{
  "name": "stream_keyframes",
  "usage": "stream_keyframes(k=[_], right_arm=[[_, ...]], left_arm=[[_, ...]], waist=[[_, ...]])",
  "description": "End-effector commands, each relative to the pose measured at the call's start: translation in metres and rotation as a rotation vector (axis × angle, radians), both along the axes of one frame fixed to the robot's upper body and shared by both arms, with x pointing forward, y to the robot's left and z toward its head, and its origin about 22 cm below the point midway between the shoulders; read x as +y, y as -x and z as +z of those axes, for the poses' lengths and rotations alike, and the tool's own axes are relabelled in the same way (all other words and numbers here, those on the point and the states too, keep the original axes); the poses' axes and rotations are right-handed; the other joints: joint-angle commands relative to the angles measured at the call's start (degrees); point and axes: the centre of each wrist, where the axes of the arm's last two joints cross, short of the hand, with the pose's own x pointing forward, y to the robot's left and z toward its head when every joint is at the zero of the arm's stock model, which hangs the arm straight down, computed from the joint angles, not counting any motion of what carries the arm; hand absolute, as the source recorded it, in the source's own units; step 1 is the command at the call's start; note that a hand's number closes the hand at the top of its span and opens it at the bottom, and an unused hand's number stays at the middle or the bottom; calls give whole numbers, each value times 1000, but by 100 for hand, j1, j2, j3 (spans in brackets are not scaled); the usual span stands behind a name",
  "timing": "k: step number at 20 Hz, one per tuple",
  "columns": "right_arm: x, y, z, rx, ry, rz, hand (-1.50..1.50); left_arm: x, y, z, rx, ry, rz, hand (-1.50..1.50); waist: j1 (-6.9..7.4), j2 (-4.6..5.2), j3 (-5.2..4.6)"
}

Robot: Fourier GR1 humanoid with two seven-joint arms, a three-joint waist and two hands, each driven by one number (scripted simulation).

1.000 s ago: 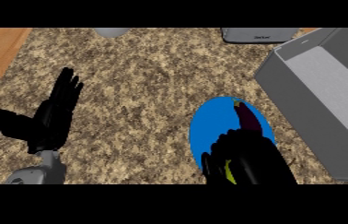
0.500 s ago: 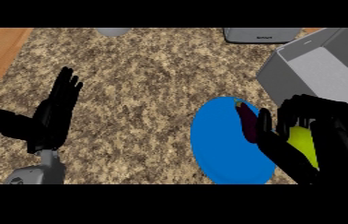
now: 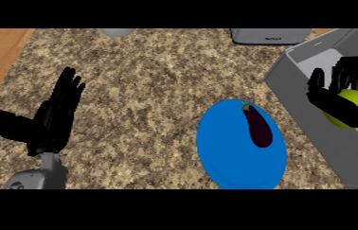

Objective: Pick the pear from the plate and place it in the cardboard box

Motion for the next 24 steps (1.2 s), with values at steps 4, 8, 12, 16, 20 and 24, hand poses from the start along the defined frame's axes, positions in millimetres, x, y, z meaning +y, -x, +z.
stream_keyframes(k=[4,8,12,16,20,24], right_arm=[[-60,-44,-3,-27,89,-104,150],[-83,-82,-9,16,163,-135,150],[-79,-98,-54,78,237,-112,150],[-119,-82,-89,376,421,-155,150],[-143,-96,-100,545,344,-172,-150],[-143,-115,-110,386,231,-130,-150]], left_arm=[[7,0,-25,5,20,-11,0],[6,19,-2,9,-2,-36,0],[5,-8,8,6,25,-34,0],[-11,0,-5,-13,2,-27,0],[12,0,-10,-10,1,-35,0],[1,-6,10,-16,-4,-32,0]], waist=[[10,11,-2],[120,14,2],[71,18,1],[120,50,1],[165,54,3],[177,58,13]])
